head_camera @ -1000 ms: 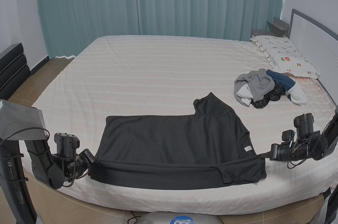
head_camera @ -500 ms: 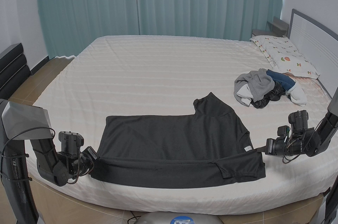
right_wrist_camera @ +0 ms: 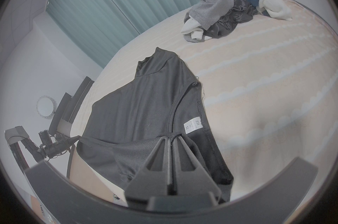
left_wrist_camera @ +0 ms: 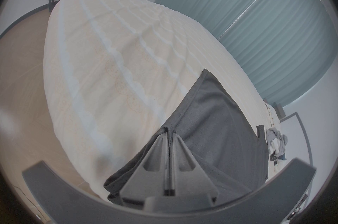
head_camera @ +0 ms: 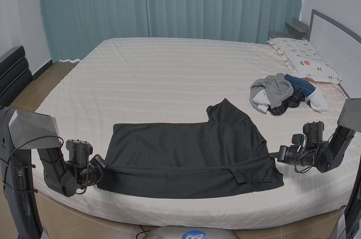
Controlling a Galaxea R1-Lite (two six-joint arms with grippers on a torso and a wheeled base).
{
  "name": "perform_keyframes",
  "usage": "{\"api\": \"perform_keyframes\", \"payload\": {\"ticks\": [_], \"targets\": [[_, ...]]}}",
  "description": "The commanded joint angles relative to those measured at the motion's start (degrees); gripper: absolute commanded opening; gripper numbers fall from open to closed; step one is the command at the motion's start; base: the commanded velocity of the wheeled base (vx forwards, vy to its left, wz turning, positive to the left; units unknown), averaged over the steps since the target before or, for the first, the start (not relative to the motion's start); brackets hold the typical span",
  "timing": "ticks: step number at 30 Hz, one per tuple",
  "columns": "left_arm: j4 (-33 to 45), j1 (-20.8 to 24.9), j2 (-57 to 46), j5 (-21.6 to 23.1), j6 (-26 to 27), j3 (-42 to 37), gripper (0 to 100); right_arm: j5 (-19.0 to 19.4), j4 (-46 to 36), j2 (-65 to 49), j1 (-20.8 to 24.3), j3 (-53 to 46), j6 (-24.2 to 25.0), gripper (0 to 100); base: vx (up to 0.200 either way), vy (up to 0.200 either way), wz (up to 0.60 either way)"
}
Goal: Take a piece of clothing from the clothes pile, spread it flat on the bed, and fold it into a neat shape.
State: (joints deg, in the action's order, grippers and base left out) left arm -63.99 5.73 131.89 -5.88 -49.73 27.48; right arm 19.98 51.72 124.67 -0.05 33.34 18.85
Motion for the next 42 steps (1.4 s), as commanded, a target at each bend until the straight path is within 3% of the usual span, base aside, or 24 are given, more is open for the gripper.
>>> {"api": "perform_keyframes", "payload": {"ticks": [1,4,5,6,7,11,12,15,22,25,27,29,34,38,42], "targets": [[0.09,-0.02,1.00,-0.01,-1.34,1.35,0,-0.03,1.27,3.56,0.05,-0.03,0.14,0,0.000,0.000,0.00],[0.27,-0.02,1.18,-0.01,-1.69,1.79,0,-0.03,1.54,4.09,0.05,0.06,0.14,0,0.000,0.000,0.00],[0.27,-0.02,1.18,-0.01,-1.78,1.79,0,0.06,1.54,4.09,0.05,0.06,0.14,100,0.000,0.000,0.00],[0.27,-0.02,1.18,0.08,-1.78,1.97,0,0.06,1.62,4.53,0.05,0.15,0.23,100,0.000,0.000,0.00],[0.18,-0.02,1.18,0.08,-1.87,2.05,100,0.06,1.71,4.79,0.05,0.32,0.31,100,0.000,0.000,0.00],[-0.08,-0.02,1.00,0.08,-3.27,2.41,100,0.06,3.29,4.97,0.05,0.50,3.92,100,0.000,0.000,0.00],[-0.08,-0.28,0.91,-0.01,-4.59,2.49,100,0.06,5.32,4.70,0.05,-0.03,7.26,100,0.000,0.000,0.00],[-0.17,-0.98,0.56,-0.01,-6.26,2.49,100,0.06,8.83,4.44,-0.21,-1.96,11.12,100,0.000,0.000,0.00],[0.18,-2.13,-2.78,0.16,-10.92,3.37,100,0.67,16.57,4.79,-1.18,-7.33,17.10,100,0.000,0.000,0.00],[0.80,-3.18,-7.52,0.60,-11.27,3.46,100,1.99,21.66,4.97,-2.32,-9.00,26.50,100,0.000,0.000,0.00],[1.50,-3.44,-8.84,1.22,-11.18,3.46,100,2.78,22.72,5.05,-2.68,-9.17,28.35,100,0.000,0.000,0.00],[7.30,-4.15,-14.29,5.17,-11.27,4.51,100,6.21,24.48,4.79,-3.91,-9.61,32.66,100,0.000,0.000,0.00],[21.63,-3.44,-18.95,11.59,-13.64,9.35,100,9.29,24.74,4.79,-3.91,-10.05,35.03,100,0.000,0.000,0.00],[24.96,-1.16,-18.25,13.00,-14.87,9.61,100,9.29,24.83,5.23,-3.55,-10.49,35.12,100,0.000,0.000,0.00],[26.02,3.94,-12.62,13.52,-13.47,7.68,100,9.46,26.85,5.58,-3.47,-11.81,35.03,100,0.000,0.000,0.00]]}}
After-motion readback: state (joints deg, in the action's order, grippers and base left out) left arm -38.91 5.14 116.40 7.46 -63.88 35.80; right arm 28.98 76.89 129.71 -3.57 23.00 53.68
